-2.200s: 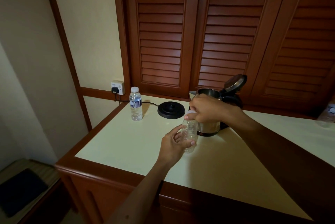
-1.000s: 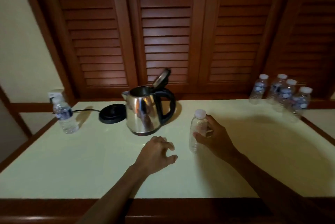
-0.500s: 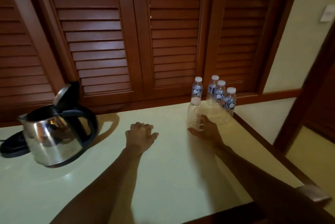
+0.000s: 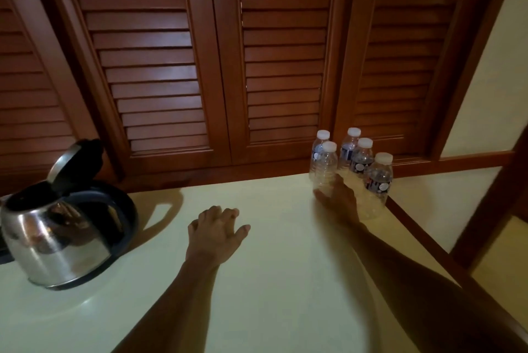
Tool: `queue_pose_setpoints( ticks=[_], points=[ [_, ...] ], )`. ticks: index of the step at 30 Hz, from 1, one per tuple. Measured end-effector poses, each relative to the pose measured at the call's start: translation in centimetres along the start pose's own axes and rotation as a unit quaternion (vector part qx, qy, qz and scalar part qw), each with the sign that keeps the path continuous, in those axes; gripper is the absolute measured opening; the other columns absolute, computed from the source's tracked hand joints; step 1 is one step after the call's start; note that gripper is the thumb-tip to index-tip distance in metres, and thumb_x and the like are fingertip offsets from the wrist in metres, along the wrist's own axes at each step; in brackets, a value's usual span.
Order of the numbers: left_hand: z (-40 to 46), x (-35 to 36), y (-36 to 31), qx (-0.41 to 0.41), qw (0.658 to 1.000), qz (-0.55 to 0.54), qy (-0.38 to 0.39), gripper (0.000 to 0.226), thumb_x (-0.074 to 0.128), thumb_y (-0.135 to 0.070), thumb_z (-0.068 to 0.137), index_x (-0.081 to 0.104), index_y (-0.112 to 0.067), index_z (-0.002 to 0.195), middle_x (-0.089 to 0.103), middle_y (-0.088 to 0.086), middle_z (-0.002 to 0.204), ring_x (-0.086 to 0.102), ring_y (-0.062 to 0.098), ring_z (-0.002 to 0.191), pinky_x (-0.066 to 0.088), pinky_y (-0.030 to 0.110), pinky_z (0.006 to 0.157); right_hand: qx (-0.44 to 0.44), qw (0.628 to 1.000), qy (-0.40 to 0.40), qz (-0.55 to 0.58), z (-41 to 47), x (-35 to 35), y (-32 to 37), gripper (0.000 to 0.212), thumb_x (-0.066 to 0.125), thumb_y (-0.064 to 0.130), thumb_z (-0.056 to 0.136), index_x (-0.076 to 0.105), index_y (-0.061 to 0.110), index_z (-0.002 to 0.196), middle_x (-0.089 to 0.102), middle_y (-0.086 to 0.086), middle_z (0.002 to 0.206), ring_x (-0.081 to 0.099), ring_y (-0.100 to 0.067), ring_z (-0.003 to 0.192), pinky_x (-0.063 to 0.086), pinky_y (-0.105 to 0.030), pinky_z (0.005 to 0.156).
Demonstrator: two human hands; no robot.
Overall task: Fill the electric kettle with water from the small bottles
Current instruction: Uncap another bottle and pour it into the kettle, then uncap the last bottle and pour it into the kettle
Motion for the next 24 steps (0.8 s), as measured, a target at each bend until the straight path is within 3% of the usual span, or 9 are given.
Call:
queue_pose_setpoints(
  ticks=[7,20,22,24],
  points=[
    [-0.1,0.0,0.2,-0.007,1.000,-0.009,0.001,0.051,0.046,-0.065,0.091,0.048,-0.039,0.135,0.042,-0.005,0.146,0.033,0.019,0.139,0.025,0.046,0.112,0.056,0.998,0.003,-0.011,0.9,0.7,-1.8,0.065,0.066,0.037,0.083,0.037,0.012,0.135,0.057,-0.014,0.127,0.056,-0.033,0.113,0.048,-0.050,0.095],
    [-0.2,-0.7,0.1,-0.004,1.000,-0.017,-0.011,0.048,0.052,-0.060,0.089,0.056,-0.036,0.131,0.051,-0.006,0.141,0.040,0.020,0.136,0.031,0.047,0.110,0.087,0.995,-0.025,-0.031,-1.5,0.2,-2.1,0.078,0.070,0.027,0.083,0.026,0.003,0.142,0.052,-0.020,0.133,0.054,-0.036,0.118,0.048,-0.049,0.097],
    [-0.6,-1.4,0.4,-0.008,0.998,-0.063,-0.030,0.040,0.060,-0.050,0.087,0.067,-0.028,0.119,0.062,-0.006,0.130,0.052,0.019,0.127,0.039,0.042,0.107,0.071,0.996,-0.031,-0.049,-2.9,0.1,-1.5,0.064,0.068,0.025,0.084,0.034,0.003,0.134,0.055,-0.020,0.127,0.057,-0.035,0.111,0.051,-0.047,0.092],
    [-1.3,-1.5,1.4,-0.037,0.975,-0.218,-0.021,0.021,0.068,-0.035,0.081,0.074,-0.023,0.096,0.073,-0.004,0.106,0.065,0.018,0.104,0.050,0.036,0.095,0.049,0.995,-0.019,-0.090,-4.5,0.3,-0.5,0.054,0.062,0.025,0.089,0.037,0.005,0.133,0.053,-0.019,0.126,0.054,-0.034,0.114,0.050,-0.046,0.093]
  ],
)
Point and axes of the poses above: each hand's wrist, its own z-axis towards the middle knuckle, its own x-axis out of the palm, y = z × x, the point moved 9 cm from there along z, towards the middle knuckle
